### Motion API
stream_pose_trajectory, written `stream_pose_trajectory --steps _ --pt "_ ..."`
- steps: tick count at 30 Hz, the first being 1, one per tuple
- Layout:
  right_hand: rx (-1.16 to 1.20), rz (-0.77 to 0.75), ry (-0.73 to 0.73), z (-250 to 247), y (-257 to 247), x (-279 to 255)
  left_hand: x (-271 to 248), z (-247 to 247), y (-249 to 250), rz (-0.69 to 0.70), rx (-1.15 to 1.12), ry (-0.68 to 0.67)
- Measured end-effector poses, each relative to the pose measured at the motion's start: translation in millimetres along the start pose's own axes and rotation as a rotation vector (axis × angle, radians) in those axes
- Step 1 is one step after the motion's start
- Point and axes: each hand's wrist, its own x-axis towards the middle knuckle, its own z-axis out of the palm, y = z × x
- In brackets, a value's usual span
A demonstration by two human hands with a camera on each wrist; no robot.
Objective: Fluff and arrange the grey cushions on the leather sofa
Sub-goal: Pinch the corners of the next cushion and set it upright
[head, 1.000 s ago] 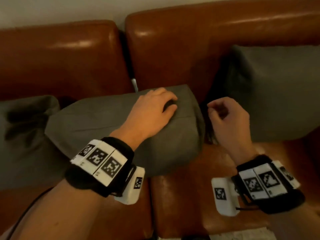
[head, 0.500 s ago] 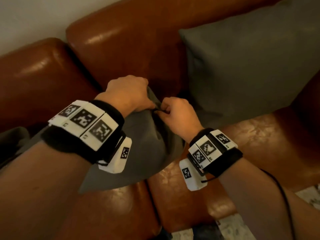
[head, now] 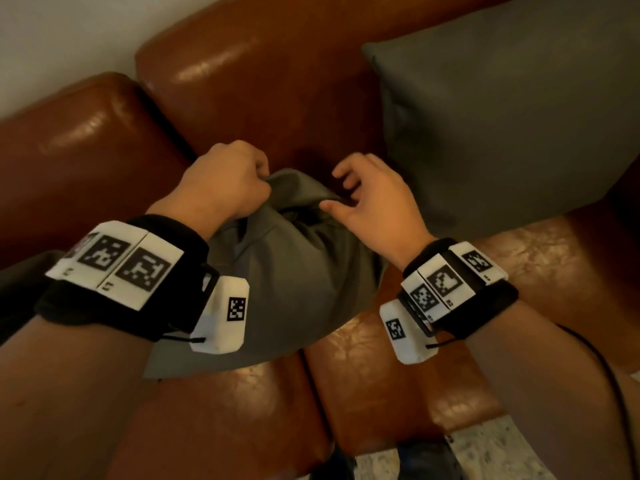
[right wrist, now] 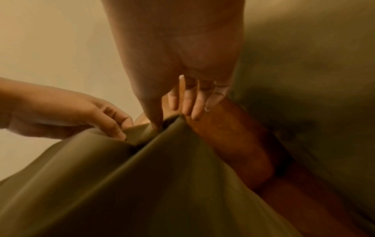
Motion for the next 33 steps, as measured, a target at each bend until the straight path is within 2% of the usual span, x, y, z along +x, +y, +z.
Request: stream_pose_trajectory --steps 3,7,11,12,14,17,20,22,24,25,29,31,33 --pt "-0.007 -0.079 -0.072 7.3 -7.5 12.0 -3.3 -0.7 -3.6 0.024 -0.030 -0.009" --pt "0.129 -0.046 -0.084 7.3 0.4 22.5 -5.3 -3.7 -11.5 0.063 -0.027 0.029" --pt "0.254 -0.005 -0.154 4.4 1.6 28.8 -12.3 5.4 -2.3 0.392 0.075 0.214" --pt "0.263 -0.013 -0.173 5.1 0.8 29.8 -12.3 8.0 2.9 0.451 0.170 0.224" --pt "0.267 -0.020 -0.203 4.9 0.1 30.6 -8.7 11.9 10.9 0.483 0.332 0.204" --pt "0.287 -0.007 -0.247 1.2 0.9 29.3 1.2 11.0 10.6 0.444 0.283 0.168" --pt "0.332 0.047 -0.232 0.9 1.1 26.7 7.2 4.4 7.6 0.383 0.155 0.053" --pt "0.297 0.066 -0.083 1.9 -6.5 22.4 9.9 0.5 6.5 0.307 0.060 -0.007" --pt "0.149 0.023 0.081 1.5 -21.0 13.9 10.9 -0.3 6.5 0.214 -0.050 -0.045" --pt "0.049 -0.023 0.076 1.5 -30.8 8.7 11.3 0.8 7.3 0.171 -0.095 -0.060" --pt "-0.349 -0.094 -0.212 7.0 -55.9 -5.3 9.9 10.4 13.7 0.029 -0.189 -0.122" --pt "-0.374 -0.093 -0.246 9.9 -53.6 -4.1 11.6 13.5 13.3 -0.010 -0.233 -0.113" --pt "-0.274 -0.084 -0.231 12.5 -48.8 -5.2 12.0 14.7 11.7 -0.042 -0.292 -0.091"
